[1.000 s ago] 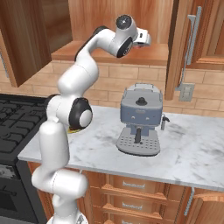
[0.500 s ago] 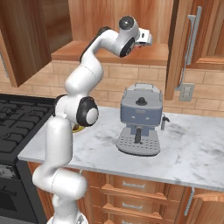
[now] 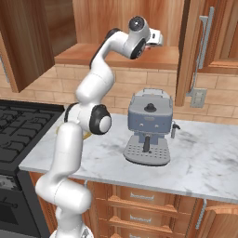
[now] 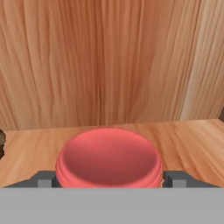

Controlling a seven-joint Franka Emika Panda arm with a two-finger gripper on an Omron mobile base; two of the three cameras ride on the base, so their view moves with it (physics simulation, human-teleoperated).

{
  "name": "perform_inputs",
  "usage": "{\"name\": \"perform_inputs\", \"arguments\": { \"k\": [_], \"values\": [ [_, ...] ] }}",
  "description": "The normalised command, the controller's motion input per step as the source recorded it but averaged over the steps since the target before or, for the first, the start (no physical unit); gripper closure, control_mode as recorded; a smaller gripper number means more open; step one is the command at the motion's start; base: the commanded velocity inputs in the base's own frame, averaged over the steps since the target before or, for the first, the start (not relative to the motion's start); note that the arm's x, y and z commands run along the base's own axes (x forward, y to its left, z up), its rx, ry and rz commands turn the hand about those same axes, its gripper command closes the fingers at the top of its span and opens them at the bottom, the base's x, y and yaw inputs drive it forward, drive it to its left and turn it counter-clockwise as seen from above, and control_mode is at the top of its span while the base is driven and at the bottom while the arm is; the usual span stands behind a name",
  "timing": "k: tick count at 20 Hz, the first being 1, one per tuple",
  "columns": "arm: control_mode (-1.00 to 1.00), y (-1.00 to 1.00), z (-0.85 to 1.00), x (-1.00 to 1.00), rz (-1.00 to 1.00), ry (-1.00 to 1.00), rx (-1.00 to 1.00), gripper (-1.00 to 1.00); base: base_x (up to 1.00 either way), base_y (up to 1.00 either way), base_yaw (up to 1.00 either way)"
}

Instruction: Pick the avocado and bread from the counter and place them on the plate. Then pick the jam from the cabinet and place it next to the plate. Lastly close the cabinet door.

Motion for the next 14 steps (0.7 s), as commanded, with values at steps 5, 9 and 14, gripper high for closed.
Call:
{"name": "perform_inputs", "arguments": {
  "k": [5,9,14],
  "values": [
    [-1.0,0.04,-0.09,-0.48,0.01,-0.01,0.04,1.0,0.0,0.0,0.0],
    [-1.0,0.31,-0.46,-0.99,0.07,0.0,0.0,1.0,0.0,0.0,0.0],
    [-1.0,0.56,-0.62,-1.0,0.11,0.0,0.0,1.0,0.0,0.0,0.0]
  ]
}}
